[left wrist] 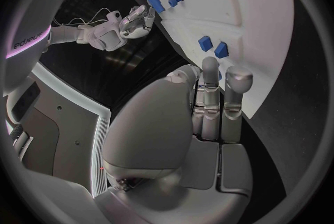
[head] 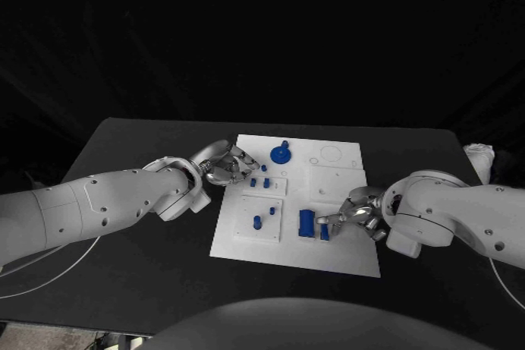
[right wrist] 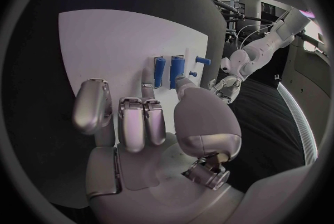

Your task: Assemble the parts on the task board

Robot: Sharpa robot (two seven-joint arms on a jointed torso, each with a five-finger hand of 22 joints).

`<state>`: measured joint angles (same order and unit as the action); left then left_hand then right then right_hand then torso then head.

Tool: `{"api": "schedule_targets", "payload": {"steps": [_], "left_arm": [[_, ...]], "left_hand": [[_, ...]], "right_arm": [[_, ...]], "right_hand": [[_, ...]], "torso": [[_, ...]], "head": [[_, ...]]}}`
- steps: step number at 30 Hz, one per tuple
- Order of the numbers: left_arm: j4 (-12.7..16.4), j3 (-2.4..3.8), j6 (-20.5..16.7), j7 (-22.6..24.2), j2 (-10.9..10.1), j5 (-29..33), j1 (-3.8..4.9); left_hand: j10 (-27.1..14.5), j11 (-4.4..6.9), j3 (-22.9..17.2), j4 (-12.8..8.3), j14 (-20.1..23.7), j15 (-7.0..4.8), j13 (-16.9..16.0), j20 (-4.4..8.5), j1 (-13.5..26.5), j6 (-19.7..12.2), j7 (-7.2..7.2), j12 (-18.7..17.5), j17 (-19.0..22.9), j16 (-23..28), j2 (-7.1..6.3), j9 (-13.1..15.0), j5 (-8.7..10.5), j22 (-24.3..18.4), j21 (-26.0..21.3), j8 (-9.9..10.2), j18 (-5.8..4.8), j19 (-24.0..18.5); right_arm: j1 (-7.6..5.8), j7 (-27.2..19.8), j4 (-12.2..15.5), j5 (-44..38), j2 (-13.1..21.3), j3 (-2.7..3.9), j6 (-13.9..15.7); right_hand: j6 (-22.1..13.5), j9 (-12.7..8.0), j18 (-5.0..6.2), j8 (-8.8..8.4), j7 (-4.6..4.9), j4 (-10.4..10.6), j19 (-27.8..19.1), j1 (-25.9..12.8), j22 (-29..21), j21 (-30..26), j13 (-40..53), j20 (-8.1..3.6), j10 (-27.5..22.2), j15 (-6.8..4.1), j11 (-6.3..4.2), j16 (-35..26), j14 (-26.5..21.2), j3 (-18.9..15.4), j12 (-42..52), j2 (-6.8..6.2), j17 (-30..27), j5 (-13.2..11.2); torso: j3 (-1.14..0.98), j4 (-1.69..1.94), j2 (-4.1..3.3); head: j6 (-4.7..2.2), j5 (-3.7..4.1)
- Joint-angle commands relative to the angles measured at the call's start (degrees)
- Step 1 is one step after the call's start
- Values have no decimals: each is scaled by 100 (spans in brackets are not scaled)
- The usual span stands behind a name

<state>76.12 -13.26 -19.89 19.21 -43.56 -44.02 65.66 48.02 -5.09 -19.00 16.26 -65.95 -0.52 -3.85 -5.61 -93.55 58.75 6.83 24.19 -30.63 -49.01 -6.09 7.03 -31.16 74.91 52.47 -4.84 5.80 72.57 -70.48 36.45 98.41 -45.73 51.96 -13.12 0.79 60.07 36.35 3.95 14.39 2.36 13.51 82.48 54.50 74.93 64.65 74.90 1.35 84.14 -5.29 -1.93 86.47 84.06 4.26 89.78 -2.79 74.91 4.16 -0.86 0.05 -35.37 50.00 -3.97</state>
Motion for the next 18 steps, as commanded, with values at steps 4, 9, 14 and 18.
{"api": "schedule_targets", "payload": {"steps": [4,9,14,18], "left_arm": [[32,4,27,74,-16,26,-1],[48,4,-6,103,-43,28,-1],[50,4,-18,128,-52,30,-1],[47,4,-20,152,-43,30,-3]], "left_hand": [[33,-9,-26,-4,34,19,-2,-7,-65,46,13,26,5,10,17,6,-40,593,13,-25,117,-45],[34,-9,-27,-5,34,19,-3,-7,-66,47,13,26,6,10,18,7,-42,594,18,-26,116,-44],[37,-8,-28,-5,33,19,-3,-7,-68,51,12,28,6,9,19,8,-46,596,28,-29,114,-39],[46,-7,-29,-5,31,19,-4,-7,-70,58,12,33,6,7,21,10,-51,598,38,-33,113,-36]], "right_arm": [[54,-1072,294,-335,317,-2,847],[117,-2104,596,-1175,649,-4,1455],[220,-2768,872,-2292,926,-6,1883],[367,-3030,947,-3060,1015,-9,2119]], "right_hand": [[-247,249,22,223,0,-348,119,657,959,401,1510,-35,586,-2,14,298,579,171,22,104,1444,1846],[-703,750,-79,733,-8,-923,276,1562,1097,956,1510,-56,586,-14,5,353,594,630,22,53,1509,3844],[-1263,1365,-114,1487,20,-1181,301,1993,1138,1167,1510,-24,586,16,44,353,594,859,22,115,1509,3445],[-1396,1479,-130,1782,39,-1157,309,2085,1156,1270,1510,11,586,50,54,353,594,858,22,18,1509,1670]], "torso": [[0,-4,-1],[-6,-7,0],[0,-9,5],[3,0,5]], "head": [[0,-28],[0,-41],[0,-16],[0,5]]}}
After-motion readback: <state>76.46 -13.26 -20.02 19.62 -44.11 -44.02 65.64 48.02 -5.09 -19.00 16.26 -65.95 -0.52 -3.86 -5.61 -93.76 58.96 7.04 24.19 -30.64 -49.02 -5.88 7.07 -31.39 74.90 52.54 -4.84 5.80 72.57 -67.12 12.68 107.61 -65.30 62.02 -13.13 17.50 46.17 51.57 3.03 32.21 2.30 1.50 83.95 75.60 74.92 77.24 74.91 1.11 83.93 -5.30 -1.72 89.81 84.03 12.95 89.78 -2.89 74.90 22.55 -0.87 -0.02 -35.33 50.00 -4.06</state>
